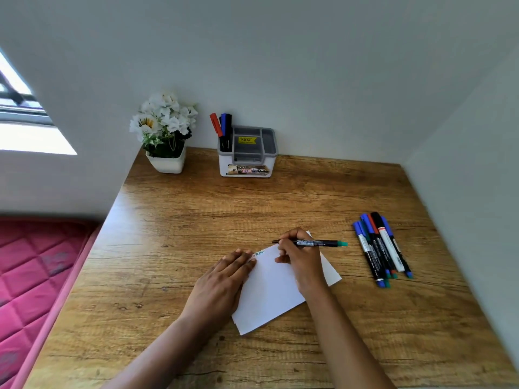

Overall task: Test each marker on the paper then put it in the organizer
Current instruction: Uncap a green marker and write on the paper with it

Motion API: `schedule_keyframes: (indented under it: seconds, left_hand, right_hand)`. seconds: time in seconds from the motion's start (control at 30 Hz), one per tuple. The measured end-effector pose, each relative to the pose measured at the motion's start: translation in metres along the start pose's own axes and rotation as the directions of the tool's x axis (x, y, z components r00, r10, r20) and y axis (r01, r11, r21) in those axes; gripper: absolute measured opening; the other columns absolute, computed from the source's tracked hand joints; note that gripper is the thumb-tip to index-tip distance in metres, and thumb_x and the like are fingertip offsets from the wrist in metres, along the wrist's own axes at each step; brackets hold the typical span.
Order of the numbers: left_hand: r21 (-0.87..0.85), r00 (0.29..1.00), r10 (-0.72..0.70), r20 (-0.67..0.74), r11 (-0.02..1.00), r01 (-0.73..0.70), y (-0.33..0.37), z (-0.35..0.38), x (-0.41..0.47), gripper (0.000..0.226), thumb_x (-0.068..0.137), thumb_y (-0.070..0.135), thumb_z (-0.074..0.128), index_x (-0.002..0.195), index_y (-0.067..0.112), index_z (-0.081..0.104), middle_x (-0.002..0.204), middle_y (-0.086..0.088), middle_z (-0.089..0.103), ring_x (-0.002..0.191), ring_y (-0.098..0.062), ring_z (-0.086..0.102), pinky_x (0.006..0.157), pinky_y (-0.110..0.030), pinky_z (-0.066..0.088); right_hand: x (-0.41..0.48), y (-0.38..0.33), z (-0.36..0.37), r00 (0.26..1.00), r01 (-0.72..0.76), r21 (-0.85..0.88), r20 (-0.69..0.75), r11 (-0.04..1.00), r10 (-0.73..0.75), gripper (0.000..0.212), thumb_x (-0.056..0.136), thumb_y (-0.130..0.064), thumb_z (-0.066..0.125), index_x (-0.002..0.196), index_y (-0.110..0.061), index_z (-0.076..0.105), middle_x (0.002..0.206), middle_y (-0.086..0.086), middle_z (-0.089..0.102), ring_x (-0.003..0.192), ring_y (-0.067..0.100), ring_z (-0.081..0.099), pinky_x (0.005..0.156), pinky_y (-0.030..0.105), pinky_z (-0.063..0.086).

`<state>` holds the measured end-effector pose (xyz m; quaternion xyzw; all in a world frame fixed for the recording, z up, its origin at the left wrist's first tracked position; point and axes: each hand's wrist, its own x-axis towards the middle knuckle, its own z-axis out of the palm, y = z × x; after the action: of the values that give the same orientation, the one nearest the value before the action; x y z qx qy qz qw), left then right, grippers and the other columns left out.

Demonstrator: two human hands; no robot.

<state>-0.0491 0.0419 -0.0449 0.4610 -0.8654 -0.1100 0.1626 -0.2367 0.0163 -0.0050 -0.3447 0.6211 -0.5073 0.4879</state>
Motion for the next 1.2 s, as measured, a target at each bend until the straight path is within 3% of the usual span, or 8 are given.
schedule_keyframes:
  seconds: [0.13,0.23,0.33,0.43,0.53,0.63,0.83,1.2]
  left_hand:
    - [-0.044,0.999,-0.02,0.033,0.999,0.021,0.0,-0.005,-0.001,0.047,0.093,0.03,0.033,0.134,0.021,0.053,0.142,0.004,0.048,0.133,-0.015,0.041,0.098,-0.035,0.047]
    - [-0.226,0.985,-0.169,-0.018,0.961,0.161,0.003,-0.016,0.004,0.049,0.095,0.034,0.028,0.139,0.023,0.046,0.145,0.004,0.044,0.135,-0.013,0.038,0.107,-0.029,0.033]
    - [-0.48,0.918,-0.349,-0.188,0.848,0.224,0.014,-0.044,0.021,0.024,0.1,0.027,0.042,0.119,0.033,0.056,0.107,0.01,0.068,0.094,-0.01,0.063,0.079,-0.031,0.049]
    - [-0.904,0.814,-0.576,-0.076,0.384,0.187,0.027,-0.074,0.045,0.014,0.098,0.016,0.049,0.103,0.023,0.06,0.099,0.007,0.068,0.093,-0.012,0.065,0.081,-0.028,0.049]
    - [-0.978,0.782,-0.604,0.151,-0.208,0.028,0.039,-0.095,0.062,0.016,0.099,0.012,0.042,0.106,0.013,0.057,0.115,-0.004,0.068,0.105,-0.019,0.065,0.09,-0.034,0.051]
    - [-0.888,0.788,-0.571,0.229,-0.455,-0.072,0.048,-0.109,0.07,0.021,0.102,0.01,0.035,0.112,0.011,0.054,0.115,-0.008,0.068,0.103,-0.019,0.067,0.084,-0.032,0.056]
    - [-0.798,0.805,-0.519,0.287,-0.595,-0.099,0.059,-0.117,0.073,0.026,0.102,0.009,0.034,0.122,0.007,0.05,0.117,-0.015,0.067,0.102,-0.021,0.067,0.079,-0.031,0.057]
    - [-0.786,0.818,-0.502,0.282,-0.61,-0.103,0.063,-0.115,0.077,0.027,0.102,0.008,0.034,0.123,0.007,0.049,0.118,-0.017,0.065,0.104,-0.023,0.067,0.078,-0.031,0.058]
  right_hand:
    - [0.003,-0.016,-0.004,0.989,-0.134,0.141,0.083,0.981,0.123,0.018,0.087,0.004,0.056,0.075,-0.009,0.057,0.061,0.005,0.052,0.053,0.009,0.05,0.05,0.022,0.053]
    - [-0.004,-0.026,-0.005,0.994,-0.062,0.077,0.097,0.995,0.054,0.016,0.087,0.004,0.057,0.078,-0.01,0.055,0.062,0.006,0.05,0.053,0.01,0.049,0.049,0.023,0.051]
    - [-0.015,-0.046,-0.003,0.99,0.071,0.084,0.115,0.994,-0.081,0.015,0.085,0.004,0.06,0.08,-0.01,0.057,0.065,0.004,0.055,0.057,0.012,0.053,0.053,0.025,0.053]
    - [-0.027,-0.065,0.001,0.984,0.112,0.153,0.121,0.982,-0.131,0.015,0.084,0.001,0.064,0.085,-0.014,0.065,0.078,0.001,0.068,0.071,0.014,0.065,0.063,0.028,0.057]
    - [-0.037,-0.082,0.003,0.974,0.136,0.223,0.145,0.965,-0.171,0.014,0.089,-0.005,0.058,0.096,-0.009,0.069,0.085,0.006,0.073,0.079,0.018,0.07,0.067,0.031,0.06]
    - [-0.043,-0.096,0.003,0.968,0.188,0.226,0.121,0.956,-0.219,0.019,0.094,-0.012,0.052,0.096,-0.007,0.07,0.082,0.008,0.073,0.077,0.019,0.071,0.066,0.029,0.059]
    - [-0.049,-0.112,-0.001,0.961,0.228,0.208,0.112,0.951,-0.255,0.004,0.091,-0.009,0.056,0.09,-0.01,0.061,0.076,0.008,0.073,0.072,0.022,0.072,0.061,0.026,0.059]
    - [-0.049,-0.113,-0.004,0.945,0.293,0.149,0.104,0.944,-0.31,0.003,0.089,-0.011,0.06,0.086,-0.012,0.061,0.073,0.006,0.073,0.068,0.019,0.071,0.06,0.024,0.058]
